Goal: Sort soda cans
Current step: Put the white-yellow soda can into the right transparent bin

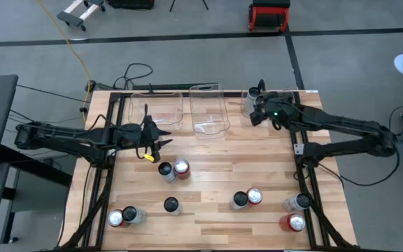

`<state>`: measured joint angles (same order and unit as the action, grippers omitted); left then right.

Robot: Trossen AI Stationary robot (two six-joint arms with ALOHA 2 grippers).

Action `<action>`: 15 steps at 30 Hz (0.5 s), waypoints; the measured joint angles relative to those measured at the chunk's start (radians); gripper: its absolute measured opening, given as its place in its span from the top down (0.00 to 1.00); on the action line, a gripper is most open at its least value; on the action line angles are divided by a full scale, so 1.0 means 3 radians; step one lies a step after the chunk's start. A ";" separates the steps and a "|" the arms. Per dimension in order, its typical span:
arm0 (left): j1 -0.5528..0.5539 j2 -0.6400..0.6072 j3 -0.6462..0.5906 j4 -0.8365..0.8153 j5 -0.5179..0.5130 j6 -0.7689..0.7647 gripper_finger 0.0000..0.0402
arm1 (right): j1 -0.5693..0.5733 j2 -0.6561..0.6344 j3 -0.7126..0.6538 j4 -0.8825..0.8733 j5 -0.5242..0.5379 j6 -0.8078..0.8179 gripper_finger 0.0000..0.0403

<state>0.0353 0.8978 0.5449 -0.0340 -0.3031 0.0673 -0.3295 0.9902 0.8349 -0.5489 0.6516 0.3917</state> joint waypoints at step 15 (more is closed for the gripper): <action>0.0000 0.0000 -0.0032 -0.0014 0.0001 -0.0004 0.69 | -0.0303 0.0432 -0.0042 0.0274 -0.0361 -0.0025 0.28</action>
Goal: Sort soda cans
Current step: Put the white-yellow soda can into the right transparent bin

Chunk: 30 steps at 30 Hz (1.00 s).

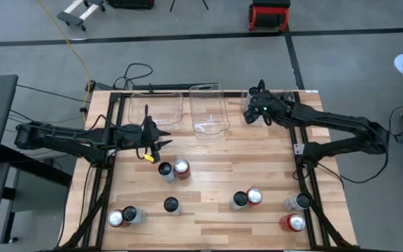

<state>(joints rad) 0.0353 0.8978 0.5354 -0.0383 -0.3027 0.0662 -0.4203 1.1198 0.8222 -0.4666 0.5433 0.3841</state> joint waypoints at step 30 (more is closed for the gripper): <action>0.0000 0.0000 0.0000 0.0025 0.0005 -0.0082 0.69 | -0.0158 -0.0052 -0.0483 0.0512 -0.0535 -0.0137 0.20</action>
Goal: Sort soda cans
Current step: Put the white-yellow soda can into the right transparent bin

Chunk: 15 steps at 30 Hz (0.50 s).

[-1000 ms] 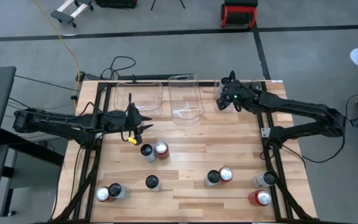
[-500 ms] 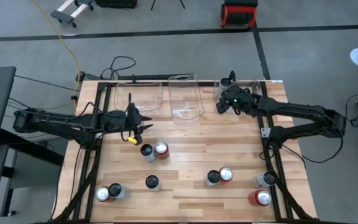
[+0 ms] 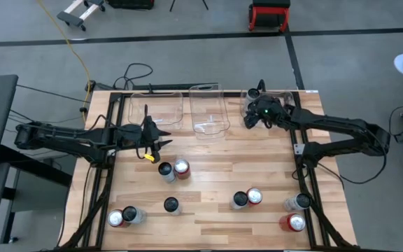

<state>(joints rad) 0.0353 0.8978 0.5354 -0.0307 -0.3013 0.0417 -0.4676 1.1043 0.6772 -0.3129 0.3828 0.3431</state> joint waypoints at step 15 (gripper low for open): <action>0.0001 -0.0006 0.0108 -0.0024 -0.0284 0.0147 0.68 | -0.0012 -0.0493 -0.0003 0.0001 0.0017 0.0062 0.01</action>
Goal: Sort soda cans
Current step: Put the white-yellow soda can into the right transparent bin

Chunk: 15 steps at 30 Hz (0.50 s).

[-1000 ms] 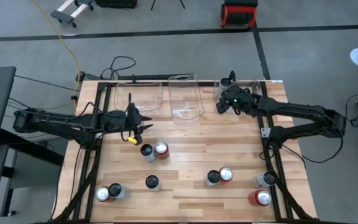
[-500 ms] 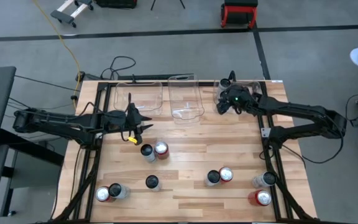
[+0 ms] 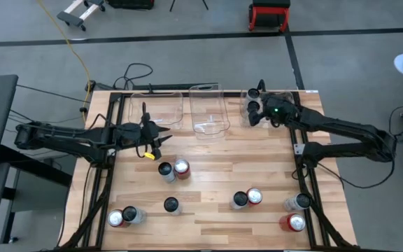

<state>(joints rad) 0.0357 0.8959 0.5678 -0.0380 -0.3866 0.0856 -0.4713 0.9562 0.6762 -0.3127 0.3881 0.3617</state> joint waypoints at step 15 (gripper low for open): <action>0.0000 0.0022 0.0133 -0.0481 0.0003 -0.0012 0.68 | 0.0235 -0.0830 0.0001 -0.0519 0.0016 0.0079 0.04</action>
<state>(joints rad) 0.0357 0.9024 0.6077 -0.1822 -0.3859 0.0819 -0.4008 0.7073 0.6765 -0.4685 0.3927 0.3853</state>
